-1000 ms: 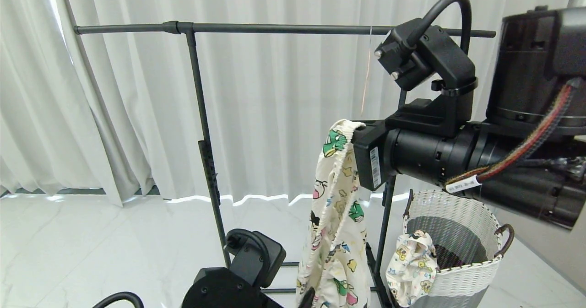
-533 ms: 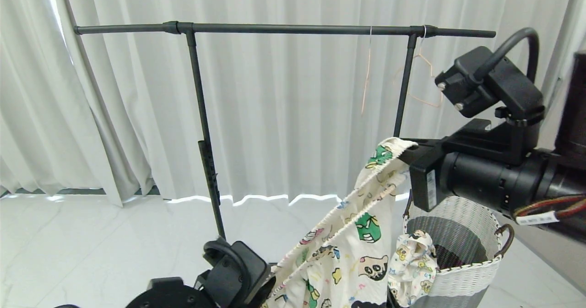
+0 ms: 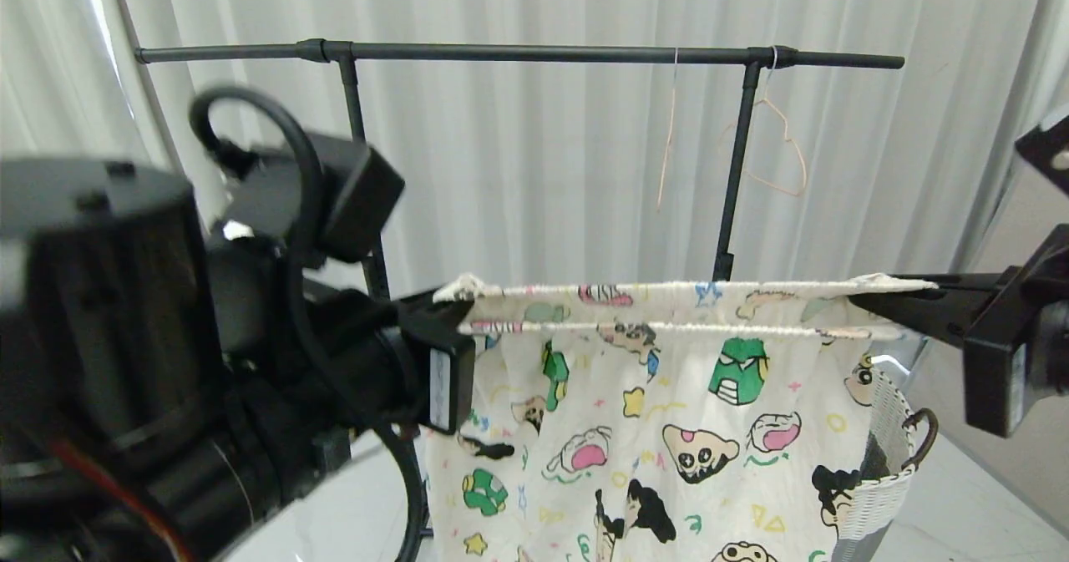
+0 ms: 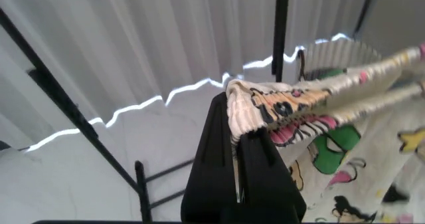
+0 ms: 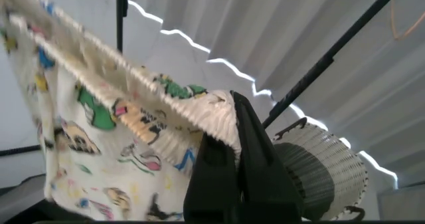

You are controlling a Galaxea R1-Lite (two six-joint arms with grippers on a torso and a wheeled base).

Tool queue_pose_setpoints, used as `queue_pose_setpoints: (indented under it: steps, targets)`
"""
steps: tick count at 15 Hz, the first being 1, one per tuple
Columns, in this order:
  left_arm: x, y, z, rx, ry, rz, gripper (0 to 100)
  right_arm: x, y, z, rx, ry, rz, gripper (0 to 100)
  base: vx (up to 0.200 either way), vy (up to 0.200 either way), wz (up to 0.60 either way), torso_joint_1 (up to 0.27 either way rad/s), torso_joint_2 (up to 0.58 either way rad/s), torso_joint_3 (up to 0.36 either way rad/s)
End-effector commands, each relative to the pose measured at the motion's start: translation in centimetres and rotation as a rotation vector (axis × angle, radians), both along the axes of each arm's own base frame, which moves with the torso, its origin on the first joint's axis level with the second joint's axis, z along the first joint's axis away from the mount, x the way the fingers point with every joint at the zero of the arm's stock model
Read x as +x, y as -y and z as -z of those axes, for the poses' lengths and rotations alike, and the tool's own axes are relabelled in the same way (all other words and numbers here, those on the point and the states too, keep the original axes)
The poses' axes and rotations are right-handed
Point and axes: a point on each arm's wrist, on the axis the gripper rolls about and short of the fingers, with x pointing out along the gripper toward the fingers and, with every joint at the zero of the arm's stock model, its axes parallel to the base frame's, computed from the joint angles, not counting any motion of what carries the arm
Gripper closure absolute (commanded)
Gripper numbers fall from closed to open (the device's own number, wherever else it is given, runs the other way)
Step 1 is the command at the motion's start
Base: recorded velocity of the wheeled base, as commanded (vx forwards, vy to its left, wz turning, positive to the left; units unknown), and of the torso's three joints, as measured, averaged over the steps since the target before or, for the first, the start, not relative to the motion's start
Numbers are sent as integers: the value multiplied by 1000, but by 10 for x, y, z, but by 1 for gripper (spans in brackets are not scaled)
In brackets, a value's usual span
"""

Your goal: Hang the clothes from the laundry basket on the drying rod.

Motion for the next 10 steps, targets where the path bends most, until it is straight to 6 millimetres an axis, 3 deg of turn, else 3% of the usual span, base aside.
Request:
queue_pose_setpoints:
  steps: [1, 3, 5, 10]
  targets:
    - [8, -13, -70, -57, 43, -55, 100, -11, 14, -35, 42, 25, -19, 100, 0, 0, 0, 0, 0, 0]
    - [5, -16, -89, -64, 47, -44, 100, -19, 23, -58, 49, 4, -87, 100, 0, 0, 0, 0, 0, 0]
    - [1, -20, -90, -68, 48, -42, 100, -23, 28, -75, 61, 5, -115, 100, 0, 0, 0, 0, 0, 0]
    - [-14, -9, -86, -68, 35, 67, 100, -31, 35, -73, -24, 0, -217, 100, 0, 0, 0, 0, 0, 0]
